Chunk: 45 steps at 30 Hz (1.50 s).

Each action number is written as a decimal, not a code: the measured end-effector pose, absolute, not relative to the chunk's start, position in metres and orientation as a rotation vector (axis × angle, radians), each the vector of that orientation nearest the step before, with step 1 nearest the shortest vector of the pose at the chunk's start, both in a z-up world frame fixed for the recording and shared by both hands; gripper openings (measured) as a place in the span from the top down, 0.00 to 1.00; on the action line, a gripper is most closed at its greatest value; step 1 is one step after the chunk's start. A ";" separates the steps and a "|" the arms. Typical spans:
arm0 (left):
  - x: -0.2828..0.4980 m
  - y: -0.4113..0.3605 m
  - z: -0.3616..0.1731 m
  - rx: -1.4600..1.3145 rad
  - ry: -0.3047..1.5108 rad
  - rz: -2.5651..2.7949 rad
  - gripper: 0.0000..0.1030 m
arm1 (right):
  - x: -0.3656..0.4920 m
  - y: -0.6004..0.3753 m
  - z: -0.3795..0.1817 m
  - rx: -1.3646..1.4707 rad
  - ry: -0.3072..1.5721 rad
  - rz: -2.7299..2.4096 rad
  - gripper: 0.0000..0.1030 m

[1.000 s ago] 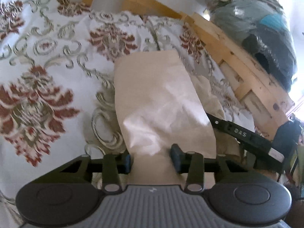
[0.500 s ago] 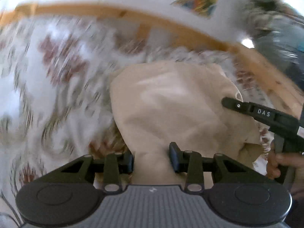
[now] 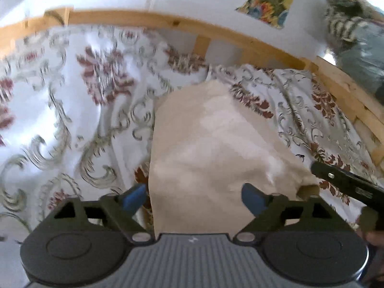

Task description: Fold large clothes

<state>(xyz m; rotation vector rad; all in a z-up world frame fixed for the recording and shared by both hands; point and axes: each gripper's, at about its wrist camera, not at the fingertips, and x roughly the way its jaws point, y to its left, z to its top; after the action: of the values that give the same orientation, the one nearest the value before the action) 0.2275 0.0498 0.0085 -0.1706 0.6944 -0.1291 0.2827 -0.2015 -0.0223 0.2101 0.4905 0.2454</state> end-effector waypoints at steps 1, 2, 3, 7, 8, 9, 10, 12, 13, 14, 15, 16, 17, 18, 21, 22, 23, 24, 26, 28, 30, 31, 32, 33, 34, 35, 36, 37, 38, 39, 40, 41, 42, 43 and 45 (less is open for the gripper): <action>0.218 0.048 0.015 -0.144 0.676 -0.123 0.06 | 0.268 -0.202 -0.017 0.216 0.473 0.244 0.10; 0.210 0.046 0.021 -0.125 0.659 -0.119 0.04 | 0.256 -0.202 -0.013 0.220 0.461 0.238 0.07; 0.200 0.044 0.028 -0.108 0.637 -0.117 0.04 | 0.242 -0.203 -0.008 0.224 0.444 0.232 0.07; 0.158 0.044 0.052 -0.074 0.563 -0.116 0.01 | 0.197 -0.197 0.017 0.182 0.394 0.210 0.01; 0.148 0.045 0.056 -0.070 0.551 -0.117 0.01 | 0.184 -0.195 0.023 0.172 0.376 0.204 0.01; 0.134 0.046 0.059 -0.067 0.539 -0.122 0.01 | 0.167 -0.193 0.029 0.162 0.358 0.197 0.01; 0.123 0.047 0.061 -0.065 0.530 -0.126 0.01 | 0.154 -0.191 0.033 0.153 0.345 0.190 0.01; 0.100 0.051 0.059 -0.055 0.520 -0.134 0.01 | 0.126 -0.187 0.039 0.130 0.320 0.177 0.01; 0.090 0.053 0.057 -0.050 0.519 -0.132 0.01 | 0.110 -0.185 0.041 0.120 0.307 0.171 0.01; 0.080 0.053 0.055 -0.046 0.520 -0.125 0.01 | 0.099 -0.182 0.042 0.120 0.303 0.163 0.01; 0.073 0.053 0.053 -0.042 0.521 -0.124 0.01 | 0.086 -0.180 0.042 0.122 0.301 0.158 0.01; 0.067 0.054 0.051 -0.039 0.520 -0.125 0.01 | 0.072 -0.178 0.042 0.130 0.299 0.153 0.01; 0.060 0.055 0.050 -0.038 0.517 -0.125 0.01 | 0.062 -0.178 0.041 0.140 0.299 0.143 0.01; 0.054 0.056 0.049 -0.038 0.513 -0.123 0.01 | 0.050 -0.177 0.039 0.161 0.300 0.126 0.01; 0.042 0.059 0.044 -0.030 0.510 -0.116 0.01 | 0.031 -0.174 0.032 0.170 0.303 0.116 0.01; 0.040 0.060 0.041 -0.027 0.517 -0.113 0.01 | 0.029 -0.173 0.030 0.164 0.314 0.118 0.01; 0.039 0.061 0.040 -0.026 0.523 -0.110 0.01 | 0.029 -0.173 0.029 0.159 0.321 0.119 0.01; 0.037 0.062 0.038 -0.026 0.530 -0.108 0.01 | 0.030 -0.173 0.029 0.155 0.325 0.115 0.01; 0.036 0.064 0.036 -0.030 0.534 -0.102 0.01 | 0.032 -0.174 0.026 0.154 0.335 0.115 0.01; 0.036 0.065 0.035 -0.036 0.540 -0.100 0.01 | 0.035 -0.174 0.023 0.157 0.357 0.119 0.01; 0.036 0.066 0.035 -0.035 0.541 -0.096 0.01 | 0.039 -0.173 0.020 0.158 0.374 0.118 0.01; 0.037 0.066 0.035 -0.034 0.541 -0.095 0.01 | 0.040 -0.174 0.019 0.163 0.380 0.120 0.01; 0.037 0.066 0.035 -0.035 0.540 -0.094 0.01 | 0.041 -0.174 0.018 0.166 0.385 0.123 0.01; 0.037 0.066 0.034 -0.035 0.540 -0.094 0.01 | 0.042 -0.174 0.018 0.168 0.388 0.124 0.01; 0.038 0.066 0.034 -0.036 0.543 -0.095 0.01 | 0.043 -0.174 0.017 0.168 0.391 0.124 0.01; 0.038 0.066 0.033 -0.036 0.544 -0.095 0.01 | 0.043 -0.174 0.017 0.168 0.394 0.125 0.01; 0.038 0.065 0.033 -0.036 0.545 -0.093 0.01 | 0.044 -0.174 0.016 0.170 0.396 0.126 0.01; 0.038 0.065 0.032 -0.036 0.546 -0.093 0.01 | 0.044 -0.174 0.016 0.170 0.397 0.127 0.01; 0.038 0.065 0.032 -0.036 0.547 -0.092 0.01 | 0.045 -0.174 0.016 0.171 0.398 0.128 0.01; 0.038 0.065 0.032 -0.036 0.547 -0.093 0.01 | 0.045 -0.175 0.015 0.172 0.400 0.129 0.01; 0.038 0.065 0.032 -0.036 0.547 -0.093 0.01 | 0.045 -0.175 0.015 0.172 0.401 0.129 0.01; 0.038 0.065 0.032 -0.036 0.547 -0.092 0.01 | 0.046 -0.175 0.015 0.172 0.402 0.129 0.01; 0.038 0.065 0.032 -0.035 0.547 -0.094 0.01 | 0.046 -0.175 0.015 0.173 0.402 0.129 0.01; 0.038 0.065 0.032 -0.035 0.547 -0.093 0.01 | 0.046 -0.175 0.015 0.173 0.402 0.129 0.01; 0.038 0.065 0.032 -0.036 0.546 -0.093 0.01 | 0.046 -0.176 0.015 0.174 0.404 0.129 0.01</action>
<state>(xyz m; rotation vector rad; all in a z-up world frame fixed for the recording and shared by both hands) 0.0381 0.0649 0.0316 -0.0357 0.5462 -0.0927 0.0458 -0.1760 0.0146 0.1744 0.4038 0.1288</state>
